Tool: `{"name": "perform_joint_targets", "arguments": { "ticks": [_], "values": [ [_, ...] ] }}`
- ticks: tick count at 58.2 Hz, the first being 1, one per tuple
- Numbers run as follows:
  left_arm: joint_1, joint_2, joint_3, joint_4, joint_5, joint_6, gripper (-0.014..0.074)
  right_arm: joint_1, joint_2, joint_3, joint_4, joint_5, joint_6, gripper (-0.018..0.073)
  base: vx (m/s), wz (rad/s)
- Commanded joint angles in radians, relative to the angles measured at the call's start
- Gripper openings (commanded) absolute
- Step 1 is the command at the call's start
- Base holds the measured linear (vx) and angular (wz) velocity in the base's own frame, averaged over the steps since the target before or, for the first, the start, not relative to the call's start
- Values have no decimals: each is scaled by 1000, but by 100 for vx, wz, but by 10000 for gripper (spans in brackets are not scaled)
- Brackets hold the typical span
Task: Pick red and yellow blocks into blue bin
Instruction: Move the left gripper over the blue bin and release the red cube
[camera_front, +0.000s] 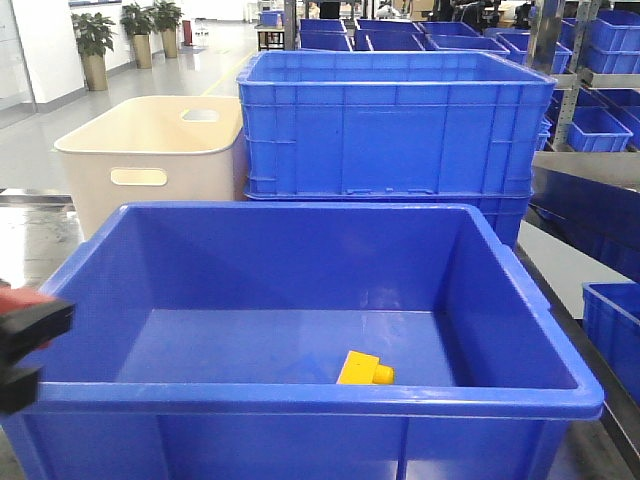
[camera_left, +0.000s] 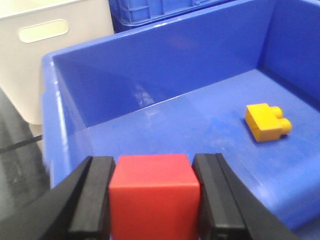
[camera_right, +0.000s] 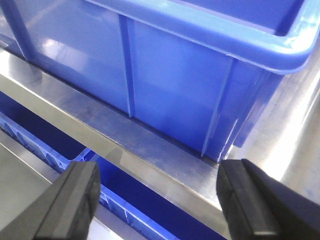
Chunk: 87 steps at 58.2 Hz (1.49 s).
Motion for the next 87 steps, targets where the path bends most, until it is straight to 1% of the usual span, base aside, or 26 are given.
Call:
{"name": "perform_joint_targets", "arguments": {
  "ticks": [1, 10, 15, 18, 28, 31, 36, 47, 52, 56, 62, 66, 75, 87],
  "values": [
    [-2, 108, -105, -5, -77, 1, 258, 0, 2, -30, 5, -72, -3, 531, 0, 0],
    [-2, 289, -225, -5, -68, 2, 304, 0, 2, -30, 5, -70, -3, 531, 0, 0],
    [-2, 372, -279, -4, -49, 17, 356, 0, 2, -30, 5, -65, -3, 531, 0, 0],
    [-2, 414, -307, -4, -28, 17, 401, 0, 2, -30, 5, -60, -3, 531, 0, 0],
    [-2, 487, -338, -4, 6, 17, 573, 0, 2, -30, 5, -51, -3, 531, 0, 0],
    [-2, 487, -338, -4, 6, 17, 612, 0, 2, -30, 5, -51, -3, 531, 0, 0],
    [-2, 479, -338, -3, 1, 17, 648, 0, 2, -30, 5, -51, -3, 531, 0, 0],
    [-2, 397, -338, -5, 29, 16, 638, 0, 2, -30, 5, -51, -3, 531, 0, 0],
    [-2, 336, -338, -9, 81, 12, 624, 0, 2, -30, 5, -51, -3, 531, 0, 0],
    [-2, 280, -336, -17, 149, 5, 608, 0, 2, -30, 5, -51, -3, 531, 0, 0],
    [-2, 191, -306, -55, 210, 6, 586, 0, 2, -30, 5, -48, -3, 531, 0, 0],
    [-2, 114, -256, -80, 211, 9, 575, 0, 2, -30, 5, -47, -3, 531, 0, 0],
    [-2, -65, -108, -110, 209, 9, 572, 0, 2, -30, 5, -47, -3, 531, 0, 0],
    [-2, -302, 123, -109, 215, 9, 572, 0, 2, -30, 5, -48, -3, 531, 0, 0]
  ]
}}
